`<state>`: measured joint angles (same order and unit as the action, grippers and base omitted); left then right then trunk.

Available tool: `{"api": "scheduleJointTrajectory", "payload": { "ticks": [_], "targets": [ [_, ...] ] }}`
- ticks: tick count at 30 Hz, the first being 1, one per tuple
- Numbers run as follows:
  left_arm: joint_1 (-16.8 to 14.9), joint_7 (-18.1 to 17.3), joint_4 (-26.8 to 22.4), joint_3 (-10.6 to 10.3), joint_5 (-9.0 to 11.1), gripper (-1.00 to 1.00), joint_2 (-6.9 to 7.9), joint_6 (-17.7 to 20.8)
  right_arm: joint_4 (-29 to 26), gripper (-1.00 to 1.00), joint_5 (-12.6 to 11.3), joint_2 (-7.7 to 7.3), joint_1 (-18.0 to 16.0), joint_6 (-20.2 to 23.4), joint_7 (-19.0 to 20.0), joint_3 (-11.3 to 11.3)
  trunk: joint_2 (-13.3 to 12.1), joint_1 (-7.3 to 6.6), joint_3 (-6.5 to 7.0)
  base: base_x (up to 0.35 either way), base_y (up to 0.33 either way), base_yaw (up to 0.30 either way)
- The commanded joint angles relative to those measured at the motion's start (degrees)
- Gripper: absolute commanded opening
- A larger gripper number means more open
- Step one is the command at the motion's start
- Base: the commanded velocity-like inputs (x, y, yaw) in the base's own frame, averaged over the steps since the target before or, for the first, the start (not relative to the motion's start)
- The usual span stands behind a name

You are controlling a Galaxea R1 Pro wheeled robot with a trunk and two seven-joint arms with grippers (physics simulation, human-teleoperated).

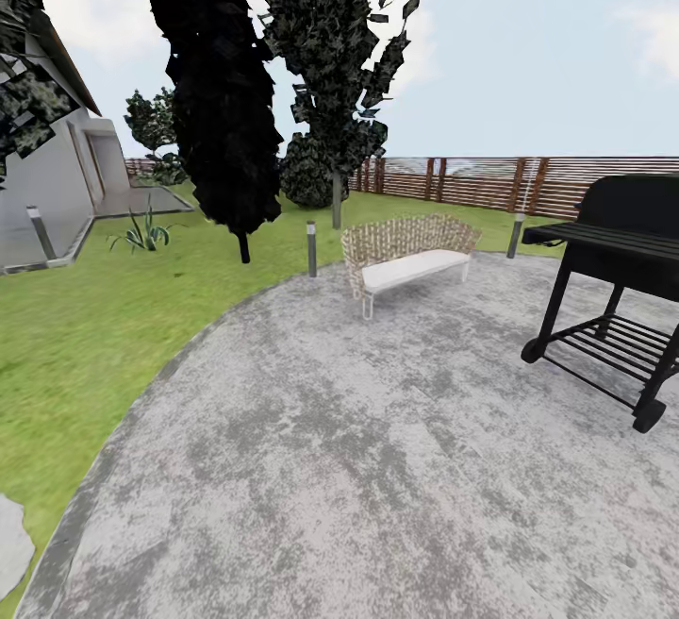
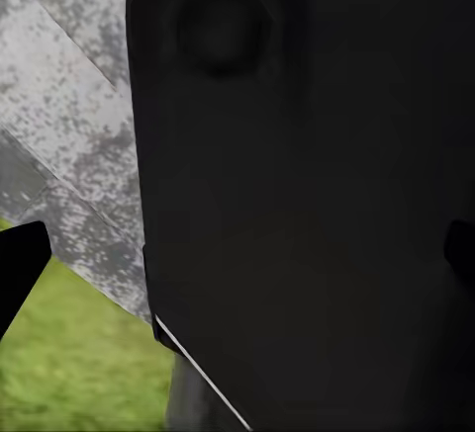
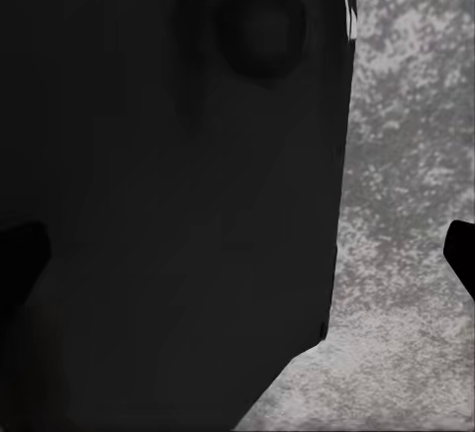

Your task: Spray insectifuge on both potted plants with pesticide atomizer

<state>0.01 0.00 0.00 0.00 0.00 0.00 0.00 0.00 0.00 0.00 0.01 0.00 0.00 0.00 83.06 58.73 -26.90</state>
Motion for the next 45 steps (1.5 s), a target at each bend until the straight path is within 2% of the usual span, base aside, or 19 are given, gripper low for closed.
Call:
{"api": "scheduleJointTrajectory", "payload": {
  "ticks": [1, 4, 7, 16, 24, 29, 36, 37, 42, 45],
  "targets": [
    [-0.3, -0.2, 0.0, -0.1, 0.0, 1.0, 0.0, -0.3, -0.3, 1.0, 0.1, 0.03, -0.3, -0.3, -0.3, -0.3, 0.0, 0.0, -0.03, 0.0, 0.0, 0.0],
    [-0.3, -0.2, 0.0, -0.1, 0.1, 1.0, -0.13, -1.3, -1.3, 1.0, 0.1, 0.37, -1.3, -1.3, -0.3, -0.2, 0.0, 0.0, -0.03, 0.0, 0.0, 0.0],
    [0.1, 0.1, -0.1, 0.0, 0.4, 1.0, -0.23, -0.3, -1.5, 1.0, 0.1, 0.79, -1.8, -0.3, -0.3, 0.0, 0.0, 0.0, -0.03, 0.0, 0.0, 0.0],
    [0.2, 0.4, -1.3, -0.1, 0.4, 1.0, 0.02, 0.3, -2.7, 1.0, 0.0, 0.27, -2.3, -0.4, -0.4, -0.2, 0.0, 0.0, -0.03, 0.0, 0.0, 0.0],
    [-0.1, 0.8, -3.8, 0.1, 0.4, 1.0, 0.7, -2.3, -5.2, 1.0, 0.0, -2.22, -2.3, -3.0, -0.4, -0.4, 0.0, 0.0, -0.03, 0.0, 0.0, 0.0],
    [-1.5, 0.9, -5.5, 0.1, 0.5, 1.0, 0.65, -3.9, -6.9, 1.0, 0.0, -3.82, -2.3, -4.6, -0.4, -0.5, 0.0, 0.0, -0.03, 0.0, 0.0, 0.0],
    [-3.8, 0.7, -7.8, -0.1, 0.1, 1.0, 0.61, -6.1, -9.1, 1.0, 0.0, -4.31, -2.3, -6.8, -0.4, -0.5, 0.0, 0.0, -0.03, 0.0, 0.0, 0.0],
    [-7.0, 0.7, -15.3, -0.2, 0.0, 1.0, 0.51, -11.5, -23.0, 1.0, 0.0, -4.4, -2.4, -18.1, -0.4, -0.5, 0.0, 0.0, -0.03, 0.0, 0.0, 0.0],
    [-10.4, 0.6, -18.2, -0.5, -0.3, 1.0, 0.23, -11.6, -30.9, 1.0, -0.1, -4.63, -2.5, -18.0, -0.3, -0.5, 0.0, 0.0, -0.03, 0.0, 0.0, 0.0],
    [-11.2, 0.6, -18.5, -0.6, -0.3, 1.0, 0.33, -11.6, -32.9, 1.0, -0.1, -4.6, -2.5, -18.0, -0.3, -0.5, 0.0, 0.0, -0.03, 0.0, 0.0, 0.0]
  ]
}}
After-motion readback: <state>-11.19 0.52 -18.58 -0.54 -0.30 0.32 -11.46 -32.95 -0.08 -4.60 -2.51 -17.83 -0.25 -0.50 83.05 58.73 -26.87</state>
